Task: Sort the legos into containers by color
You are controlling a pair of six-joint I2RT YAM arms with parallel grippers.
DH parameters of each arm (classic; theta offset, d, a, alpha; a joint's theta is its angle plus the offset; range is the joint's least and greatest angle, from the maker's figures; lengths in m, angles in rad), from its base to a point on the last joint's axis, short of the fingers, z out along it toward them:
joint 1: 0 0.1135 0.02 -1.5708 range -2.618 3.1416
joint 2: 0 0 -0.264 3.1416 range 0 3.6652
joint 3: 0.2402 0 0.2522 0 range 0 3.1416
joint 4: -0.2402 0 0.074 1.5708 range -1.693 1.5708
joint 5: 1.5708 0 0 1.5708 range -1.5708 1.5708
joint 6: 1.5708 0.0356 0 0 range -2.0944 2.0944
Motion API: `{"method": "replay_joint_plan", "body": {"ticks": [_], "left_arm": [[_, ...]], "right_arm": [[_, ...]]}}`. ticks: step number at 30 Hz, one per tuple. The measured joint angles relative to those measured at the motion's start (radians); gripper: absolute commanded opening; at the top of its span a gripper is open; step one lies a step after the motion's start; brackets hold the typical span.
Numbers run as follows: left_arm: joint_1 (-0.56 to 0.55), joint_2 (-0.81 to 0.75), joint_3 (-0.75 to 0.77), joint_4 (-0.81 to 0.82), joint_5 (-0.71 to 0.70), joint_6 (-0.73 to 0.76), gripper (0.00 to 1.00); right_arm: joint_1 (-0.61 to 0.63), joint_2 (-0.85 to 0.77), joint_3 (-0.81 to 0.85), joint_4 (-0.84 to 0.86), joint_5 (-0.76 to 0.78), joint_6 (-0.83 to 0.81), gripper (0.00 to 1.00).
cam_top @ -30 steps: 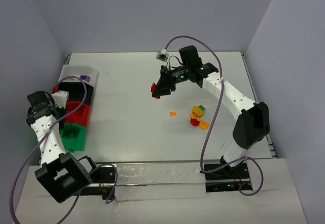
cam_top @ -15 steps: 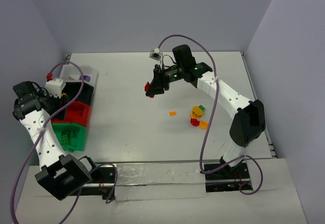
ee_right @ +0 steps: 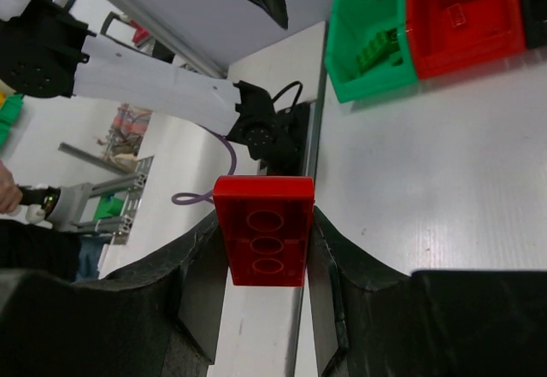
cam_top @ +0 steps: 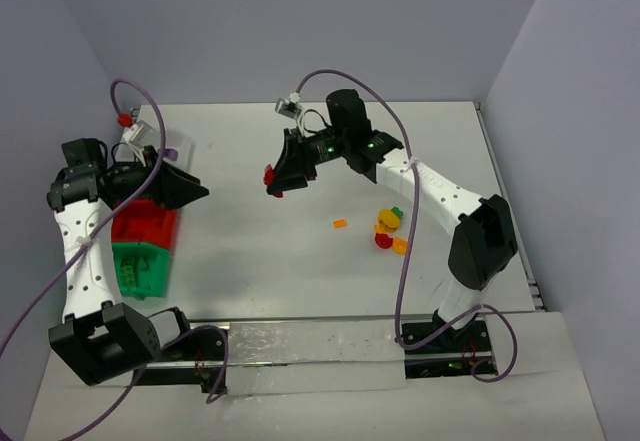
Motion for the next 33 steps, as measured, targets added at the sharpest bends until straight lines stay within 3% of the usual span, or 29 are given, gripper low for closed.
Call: {"method": "replay_joint_plan", "body": {"ticks": [8,14,22,33], "left_arm": [[-0.152,-0.138,-0.184,0.51,0.006,-0.543,0.7],[-0.279,-0.131,-0.188,0.721,-0.019,-0.74,0.7],[-0.351,-0.119,-0.201,0.857,-0.03,-0.866,0.73],[-0.406,-0.113,-0.217,0.887,0.006,-0.9,0.71]], "right_arm": [[0.071,0.053,0.018,0.001,0.002,0.02,0.0],[0.112,0.064,0.048,-0.044,0.01,-0.006,0.0],[0.128,0.064,0.067,-0.054,0.009,-0.021,0.0],[0.13,0.065,0.067,-0.053,0.005,-0.016,0.0]]}}
